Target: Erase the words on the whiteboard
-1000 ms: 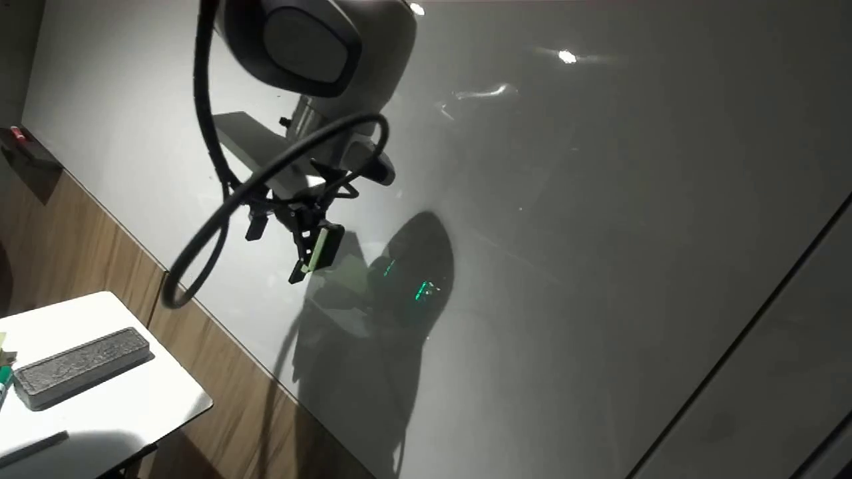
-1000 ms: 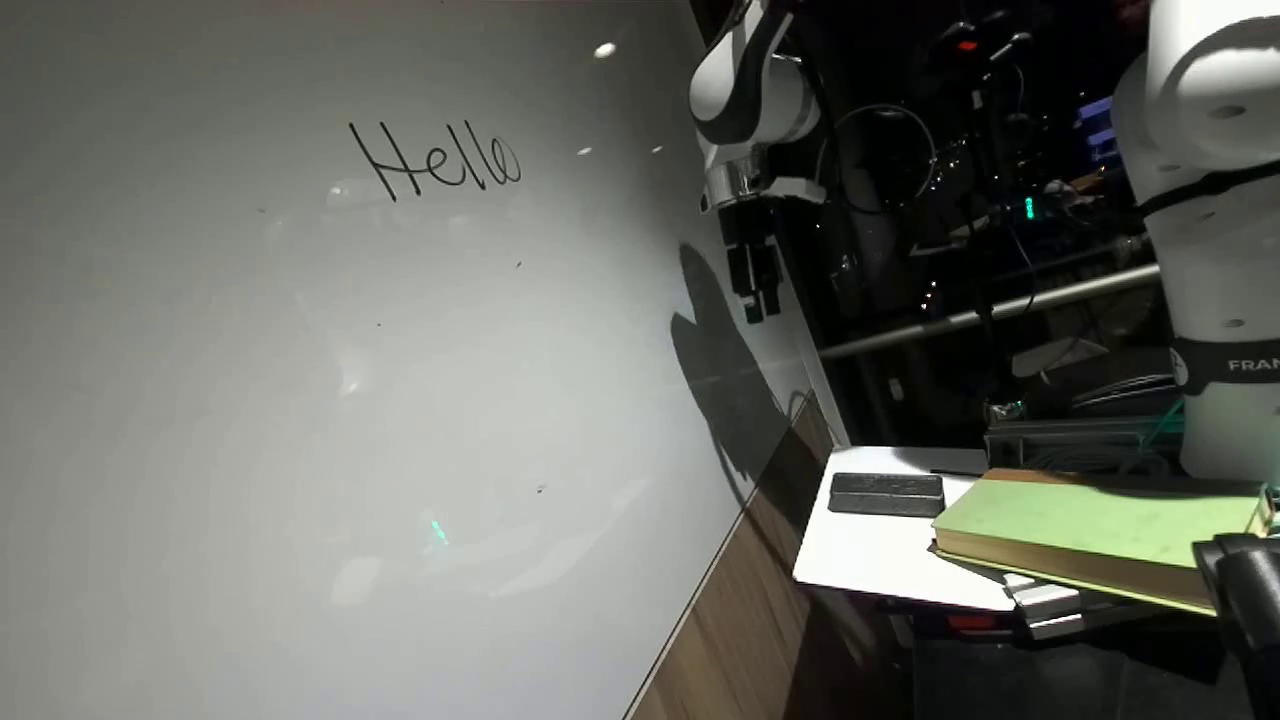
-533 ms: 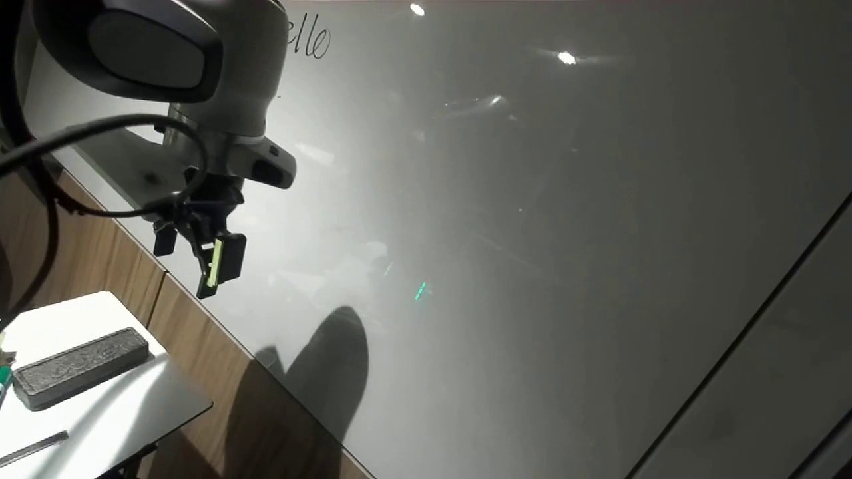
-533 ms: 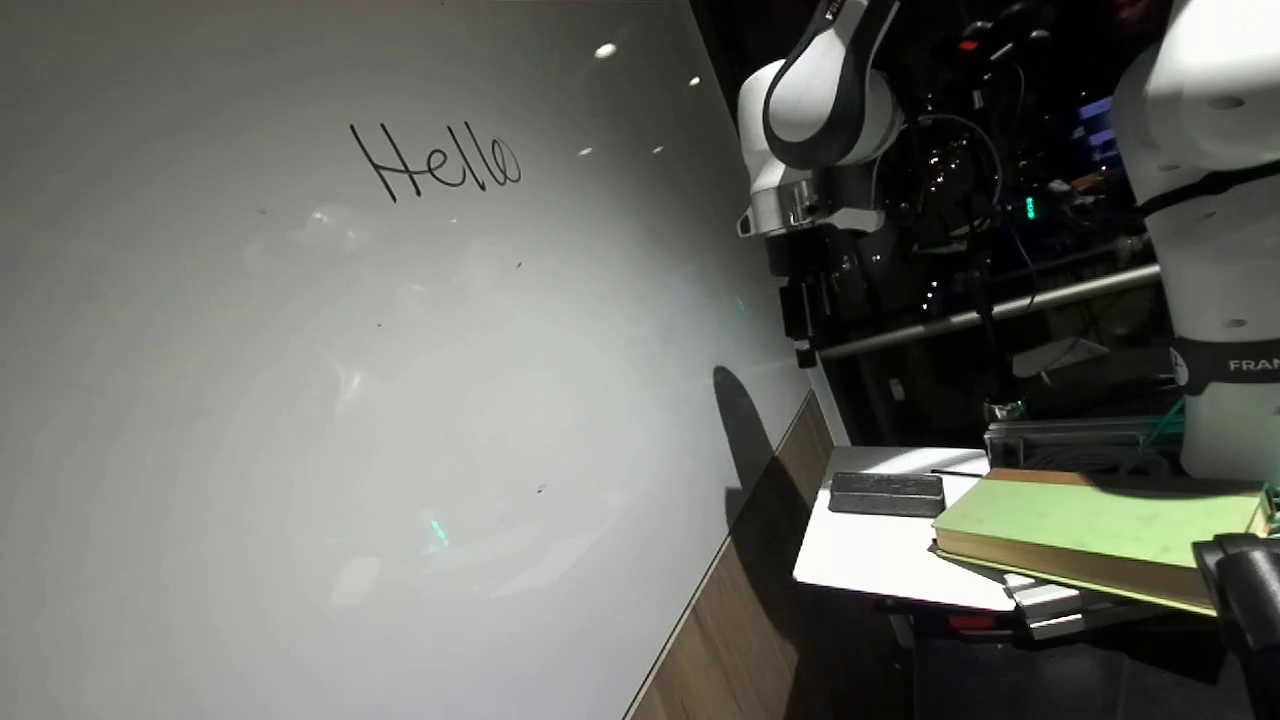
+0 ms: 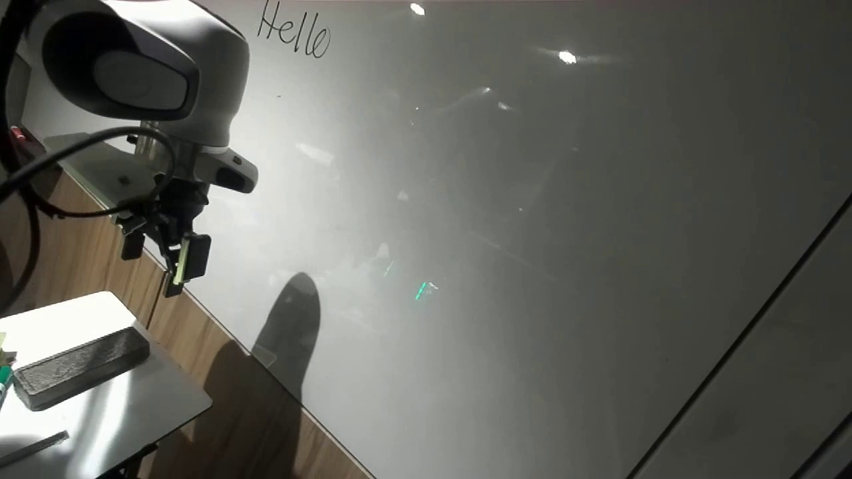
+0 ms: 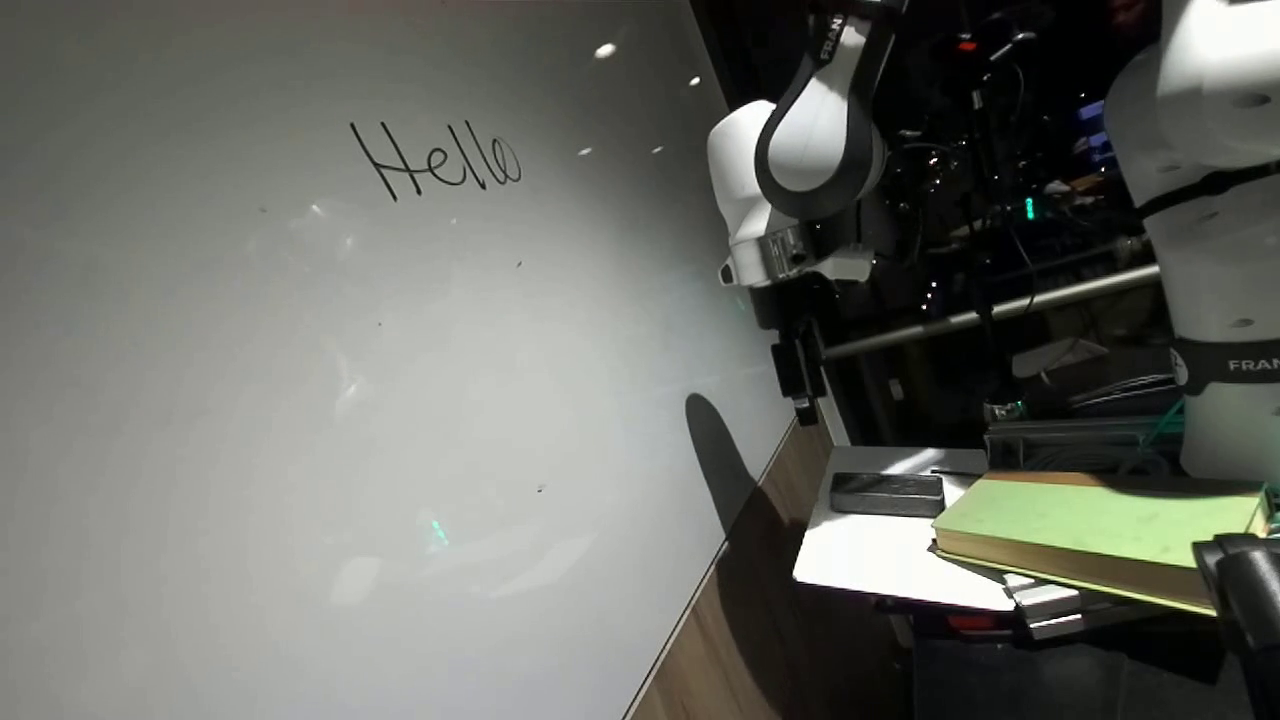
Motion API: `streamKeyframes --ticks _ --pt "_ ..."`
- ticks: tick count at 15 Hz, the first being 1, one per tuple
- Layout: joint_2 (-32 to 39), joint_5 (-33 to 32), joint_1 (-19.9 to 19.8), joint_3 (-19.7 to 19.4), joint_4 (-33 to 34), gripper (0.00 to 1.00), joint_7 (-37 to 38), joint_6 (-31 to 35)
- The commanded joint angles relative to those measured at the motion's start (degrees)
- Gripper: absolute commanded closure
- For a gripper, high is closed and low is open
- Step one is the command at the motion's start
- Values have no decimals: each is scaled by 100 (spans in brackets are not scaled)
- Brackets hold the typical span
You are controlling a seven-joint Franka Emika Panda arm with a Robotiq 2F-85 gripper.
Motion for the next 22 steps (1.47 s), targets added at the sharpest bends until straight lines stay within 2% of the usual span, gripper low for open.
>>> streamKeyframes --ticks 1,5,8,15,20,21,22 --pt "660 -356 -23 320 5 0 651 275" --pt "1089 -873 1 573 16 0 1296 359" --pt "1417 -1269 -37 598 20 0 1573 455" --pt "1966 -2151 -130 315 28 0 1993 731" --pt "2133 -2211 -67 132 57 0 1988 980" --pt "2139 -2194 -64 108 67 18 1968 1016" --pt "2149 -2187 -65 84 81 26 1962 1048"
